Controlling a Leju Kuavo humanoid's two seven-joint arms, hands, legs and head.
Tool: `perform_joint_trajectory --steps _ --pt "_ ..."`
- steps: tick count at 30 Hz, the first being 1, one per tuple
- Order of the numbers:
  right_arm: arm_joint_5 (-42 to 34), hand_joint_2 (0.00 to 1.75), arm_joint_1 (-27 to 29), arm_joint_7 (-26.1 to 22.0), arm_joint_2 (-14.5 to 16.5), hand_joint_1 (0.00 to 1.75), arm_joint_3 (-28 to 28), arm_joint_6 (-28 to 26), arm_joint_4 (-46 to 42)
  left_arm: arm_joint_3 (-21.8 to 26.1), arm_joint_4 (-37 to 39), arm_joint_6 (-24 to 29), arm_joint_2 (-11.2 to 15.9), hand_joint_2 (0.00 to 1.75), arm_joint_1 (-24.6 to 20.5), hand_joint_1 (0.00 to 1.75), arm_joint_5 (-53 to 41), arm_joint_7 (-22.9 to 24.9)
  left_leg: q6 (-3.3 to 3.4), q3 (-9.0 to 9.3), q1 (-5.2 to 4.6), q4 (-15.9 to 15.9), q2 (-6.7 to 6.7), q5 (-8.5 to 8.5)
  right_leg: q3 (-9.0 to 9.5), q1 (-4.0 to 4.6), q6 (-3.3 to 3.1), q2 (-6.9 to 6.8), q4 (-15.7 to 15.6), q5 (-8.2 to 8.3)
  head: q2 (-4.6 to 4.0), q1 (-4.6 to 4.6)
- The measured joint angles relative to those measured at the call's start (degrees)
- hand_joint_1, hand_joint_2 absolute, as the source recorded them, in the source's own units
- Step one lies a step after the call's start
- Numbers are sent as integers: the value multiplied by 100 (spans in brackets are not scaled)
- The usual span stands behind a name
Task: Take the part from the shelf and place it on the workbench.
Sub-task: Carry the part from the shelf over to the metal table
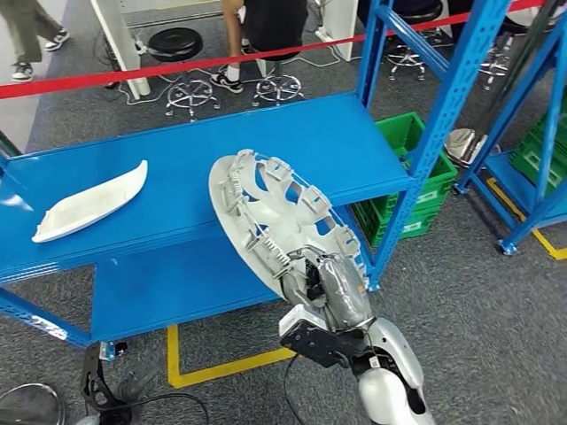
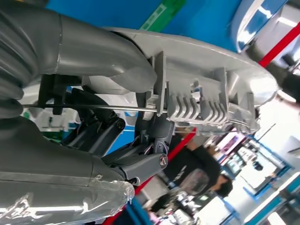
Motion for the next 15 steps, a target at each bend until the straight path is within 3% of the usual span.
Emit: perform_joint_trajectory --steps 1,2,3,5,7,8,9,11,12,13,15 --pt "0 175 51 -21 17 175 -39 8 -6 -419 -400 160 -130 175 176 0 272 347 4 -46 -2 301 -30 -136 -90 1 2 68 2 70 0 -14" --pt "-21 175 102 -47 29 175 -84 16 -15 -809 -707 199 -223 175 306 0 365 525 15 -27 -7 451 -46 -150 -184 2 10 128 5 143 0 -25" --pt "-58 175 144 -73 37 175 -133 27 -30 -1101 -920 131 -301 175 373 0 312 557 31 70 -11 410 -60 -59 -275 2 25 183 7 213 0 -32" --pt "-181 175 206 -130 75 175 -235 46 -84 -1404 -1223 -132 -402 175 343 0 8 476 84 541 -12 -201 -195 193 -458 -5 65 293 12 368 0 -37" --pt "-327 175 250 -190 132 175 -341 50 -162 -1459 -1396 -366 -457 175 252 0 -299 413 148 1021 -6 -931 -453 222 -586 -7 121 409 6 520 0 -32" --pt "-397 175 267 -227 152 175 -393 41 -200 -1456 -1450 -436 -473 175 225 0 -411 400 175 1128 -11 -1118 -542 178 -612 -13 156 466 -13 592 0 -42" --pt "-461 175 285 -264 163 175 -449 20 -238 -1455 -1490 -486 -485 175 214 0 -486 398 201 1152 -24 -1184 -544 180 -624 -17 199 531 -50 667 0 -48" --pt "-575 175 328 -344 170 175 -587 -50 -333 -1455 -1537 -554 -507 175 201 0 -588 392 268 1085 -26 -1176 -419 284 -656 -29 274 583 -114 761 0 -57" --pt "-617 175 346 -370 176 175 -662 -91 -391 -1455 -1549 -582 -514 175 194 0 -635 374 311 1035 -22 -1179 -342 352 -707 -26 302 491 -46 650 0 -30" --pt "-647 175 356 -390 182 175 -726 -124 -450 -1449 -1554 -599 -518 175 189 0 -678 345 347 973 -14 -1186 -261 420 -781 -24 321 353 146 422 0 -8" --pt "-700 175 368 -422 194 175 -831 -168 -563 -1428 -1557 -620 -518 175 187 0 -767 283 390 831 -28 -1183 -101 546 -975 -30 364 69 910 -229 0 30"
